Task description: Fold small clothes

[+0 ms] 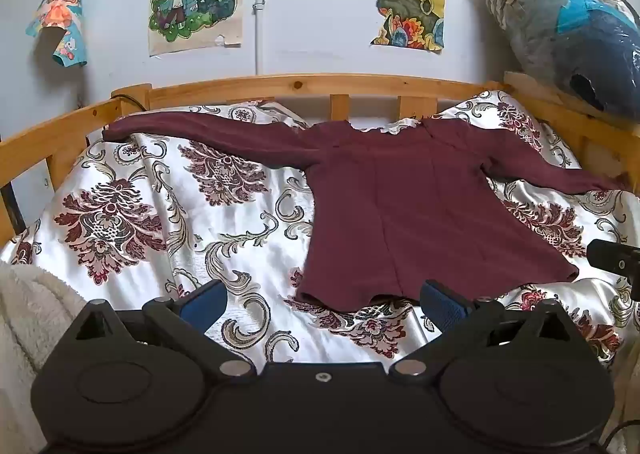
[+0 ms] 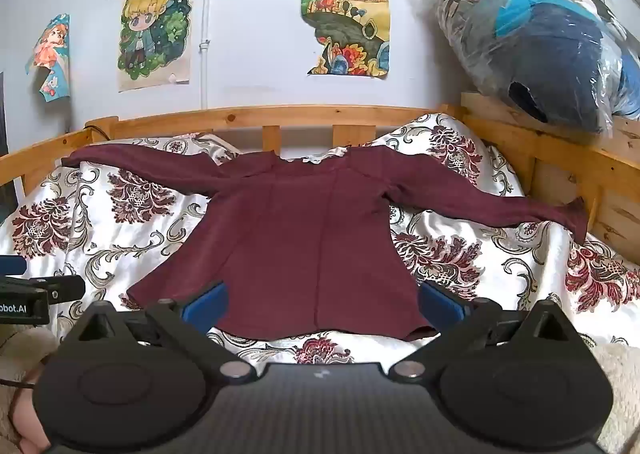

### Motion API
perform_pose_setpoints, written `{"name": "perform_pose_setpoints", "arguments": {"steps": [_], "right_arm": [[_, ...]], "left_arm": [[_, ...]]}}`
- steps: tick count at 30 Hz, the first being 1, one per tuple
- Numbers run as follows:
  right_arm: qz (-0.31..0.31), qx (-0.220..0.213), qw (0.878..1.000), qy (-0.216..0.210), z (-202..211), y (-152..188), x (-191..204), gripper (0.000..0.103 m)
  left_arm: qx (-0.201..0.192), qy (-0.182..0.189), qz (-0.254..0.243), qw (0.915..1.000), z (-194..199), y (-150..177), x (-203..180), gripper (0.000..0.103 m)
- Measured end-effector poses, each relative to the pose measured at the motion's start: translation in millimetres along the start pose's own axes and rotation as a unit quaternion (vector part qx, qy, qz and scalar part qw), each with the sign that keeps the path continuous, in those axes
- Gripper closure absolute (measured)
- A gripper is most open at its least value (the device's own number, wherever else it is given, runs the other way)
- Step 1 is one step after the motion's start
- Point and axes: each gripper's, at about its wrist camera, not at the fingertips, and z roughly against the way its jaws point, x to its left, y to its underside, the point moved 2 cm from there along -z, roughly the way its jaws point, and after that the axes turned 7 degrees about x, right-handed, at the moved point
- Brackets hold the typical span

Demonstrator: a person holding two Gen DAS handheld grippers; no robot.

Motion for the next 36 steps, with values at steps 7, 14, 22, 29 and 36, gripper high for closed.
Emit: {"name": "perform_pose_setpoints", "arguments": {"steps": [7, 14, 22, 29, 36], "right_arm": [[0.001, 0.003, 1.0, 0.002, -1.0, 0.3, 0.7, 0.0], [0.001, 0.005, 1.0, 0.003, -1.4, 0.4, 1.3, 0.0], [-0.002, 0.008, 1.0, 0.004, -4.1, 2.0, 0.7, 0.0], [-0.002, 0.009, 1.0, 0.004, -3.3, 1.0, 0.2, 0.0], [-0.002, 0.01, 1.0, 0.003, -3.5, 0.9, 0.1, 0.0]], "left_arm": [[0.002, 0.001, 0.0, 1.0, -0.3, 0.0, -0.1, 0.001], [0.002, 0.001, 0.0, 1.0, 0.3, 0.2, 0.0, 0.001], [0.002, 0.0, 0.0, 1.0, 0.0, 0.0, -0.1, 0.001], [0.002, 0.001, 0.001, 1.0, -0.1, 0.0, -0.1, 0.001], [0.002, 0.001, 0.001, 1.0, -0.2, 0.0, 0.1, 0.001]]}}
